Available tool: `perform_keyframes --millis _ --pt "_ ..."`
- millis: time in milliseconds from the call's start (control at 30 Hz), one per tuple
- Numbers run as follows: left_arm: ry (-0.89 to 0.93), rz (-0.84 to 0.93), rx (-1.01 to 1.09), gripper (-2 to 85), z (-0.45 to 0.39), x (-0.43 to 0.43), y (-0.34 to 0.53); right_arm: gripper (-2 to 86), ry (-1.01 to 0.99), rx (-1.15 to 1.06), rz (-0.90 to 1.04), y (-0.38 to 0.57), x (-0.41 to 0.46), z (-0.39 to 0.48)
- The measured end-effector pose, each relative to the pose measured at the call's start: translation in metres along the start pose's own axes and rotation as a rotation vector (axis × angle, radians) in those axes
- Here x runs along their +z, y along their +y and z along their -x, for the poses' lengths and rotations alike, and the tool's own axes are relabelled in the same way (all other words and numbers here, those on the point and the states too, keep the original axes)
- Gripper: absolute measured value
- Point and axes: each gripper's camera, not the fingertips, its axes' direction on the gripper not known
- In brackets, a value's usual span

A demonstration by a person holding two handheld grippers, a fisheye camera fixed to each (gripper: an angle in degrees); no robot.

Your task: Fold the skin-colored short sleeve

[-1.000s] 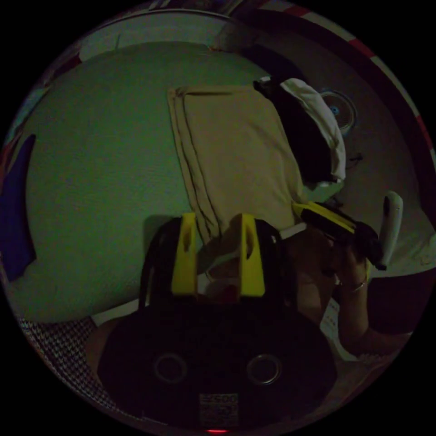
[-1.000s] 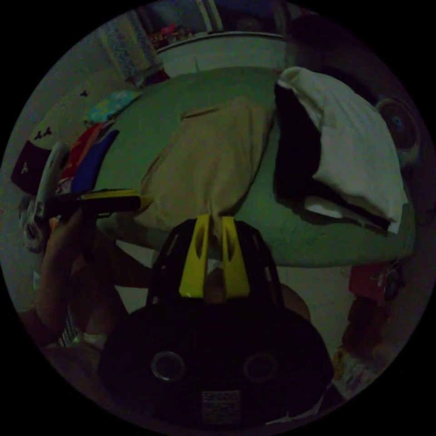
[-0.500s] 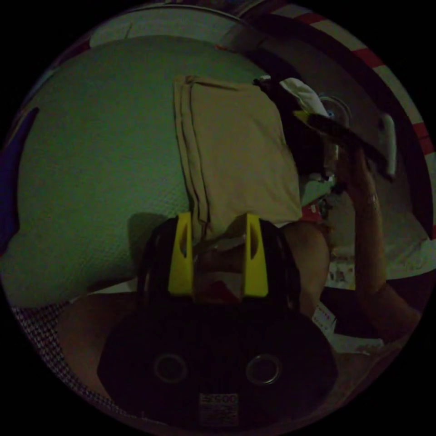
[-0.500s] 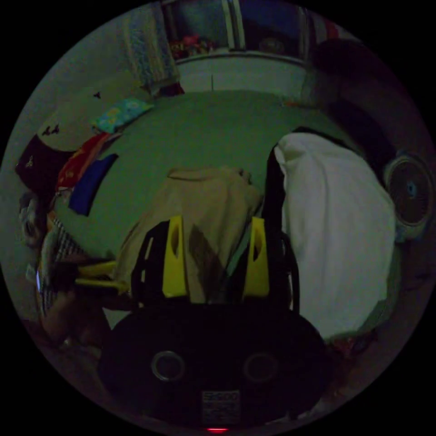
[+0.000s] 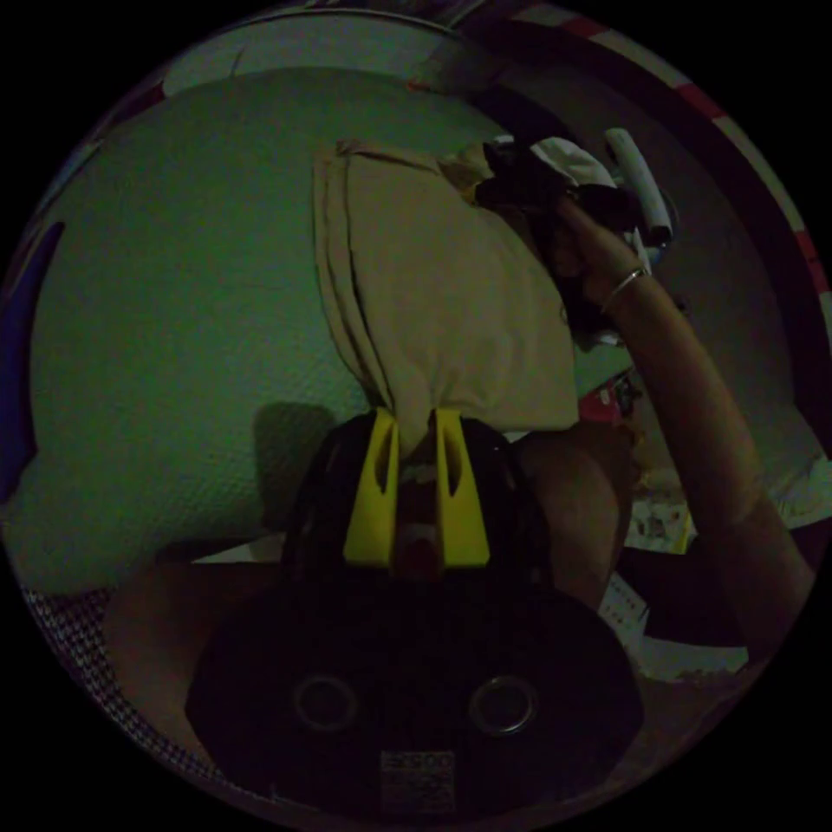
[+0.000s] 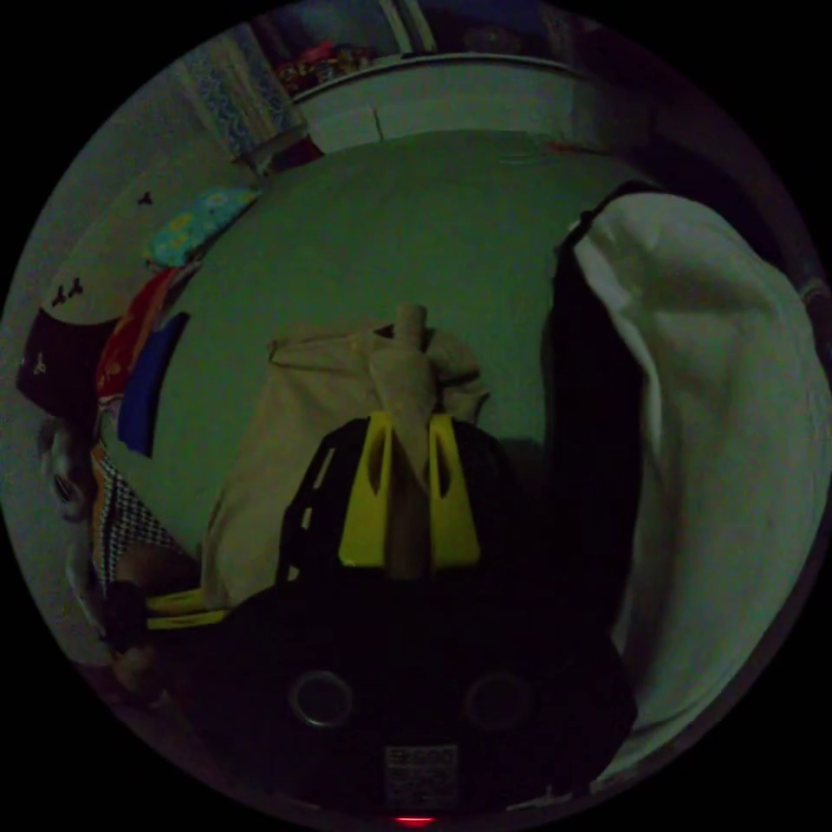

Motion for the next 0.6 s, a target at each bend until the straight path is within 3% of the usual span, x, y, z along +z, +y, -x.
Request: perform_keyframes --millis 167,333,467,600 --pt "0.037 -0.077 0.011 6.9 -0.019 -0.025 0.028 2.0 -0.004 -0.019 -0.094 -0.005 -0.038 0.010" --pt "0.029 -0.095 0.054 6.8 -0.043 -0.043 0.046 2.6 0.047 -0.042 -0.069 -0.013 -0.063 0.023" --pt "-0.010 -0.083 0.022 6.8 -0.047 -0.048 0.058 10.7 0.195 -0.008 0.037 -0.021 -0.064 0.013" --pt "-0.007 -0.079 -0.013 6.8 -0.042 -0.051 0.064 17.6 0.130 0.013 0.020 -0.020 -0.080 -0.001"
